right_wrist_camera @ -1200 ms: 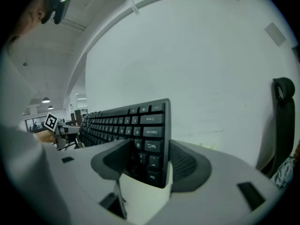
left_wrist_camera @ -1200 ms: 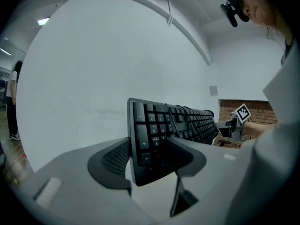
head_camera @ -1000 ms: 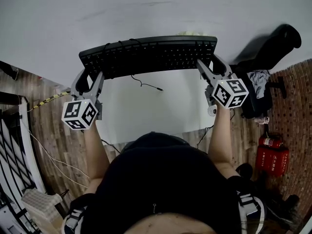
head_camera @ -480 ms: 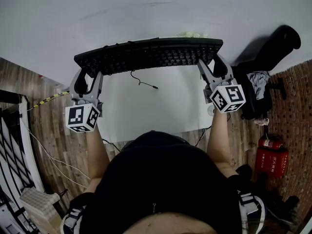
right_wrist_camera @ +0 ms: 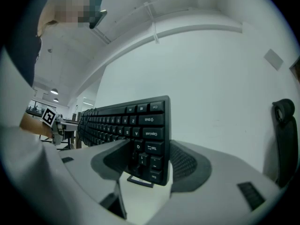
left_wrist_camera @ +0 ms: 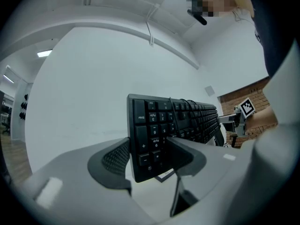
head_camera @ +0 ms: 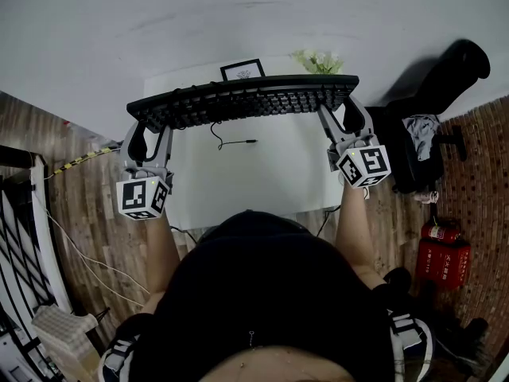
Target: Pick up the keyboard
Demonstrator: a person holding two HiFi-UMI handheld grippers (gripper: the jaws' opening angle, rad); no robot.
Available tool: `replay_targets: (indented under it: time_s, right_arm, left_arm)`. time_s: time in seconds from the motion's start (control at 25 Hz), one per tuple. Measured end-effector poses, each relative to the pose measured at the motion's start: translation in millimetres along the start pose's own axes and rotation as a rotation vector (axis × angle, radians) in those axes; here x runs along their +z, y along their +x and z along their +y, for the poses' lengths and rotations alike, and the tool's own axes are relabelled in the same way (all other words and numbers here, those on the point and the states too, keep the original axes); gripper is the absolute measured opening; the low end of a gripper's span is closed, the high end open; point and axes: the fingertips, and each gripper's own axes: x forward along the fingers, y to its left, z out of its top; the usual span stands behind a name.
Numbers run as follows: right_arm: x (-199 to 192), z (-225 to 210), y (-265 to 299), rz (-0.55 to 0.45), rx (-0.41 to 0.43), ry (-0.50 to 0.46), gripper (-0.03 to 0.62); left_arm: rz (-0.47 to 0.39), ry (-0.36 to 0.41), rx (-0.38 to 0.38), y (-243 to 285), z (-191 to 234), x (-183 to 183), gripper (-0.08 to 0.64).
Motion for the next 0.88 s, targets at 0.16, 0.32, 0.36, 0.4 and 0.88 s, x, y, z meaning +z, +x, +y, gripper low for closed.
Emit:
replay_targets:
  time_s: [0.16,0.32,0.36,0.4,0.88]
  right_arm:
    - [-13.9,0.6,-1.3,0.021,-0.001,0.015,0.270]
    - [-21.4,1.5,-1.4,0.034,-0.001,0.020,0.270]
    - [-21.6,1.4,-1.5,0.033,-0.001,0.018,0.270]
    - [-20.9,1.2,-1.5,0.032,-0.001,0.016,0.270]
    - [-13.2,-0.7,-4.5,0.018,0.007,0.004,0.270]
  left_arm:
    - [0.023,-0.001,-0.001,-0.9,-1.6,-11.8,0.250]
    - [0.033,0.004,0.001,-1.7,-1.6,-16.5,0.250]
    - [0.032,0.004,0.001,-1.8,-1.8,-16.5,0.250]
    - [0.031,0.004,0.002,-1.9,-2.0,-16.2,0.251]
    - [0.019,0.012,0.015,-5.4,-6.7,-9.8,0.251]
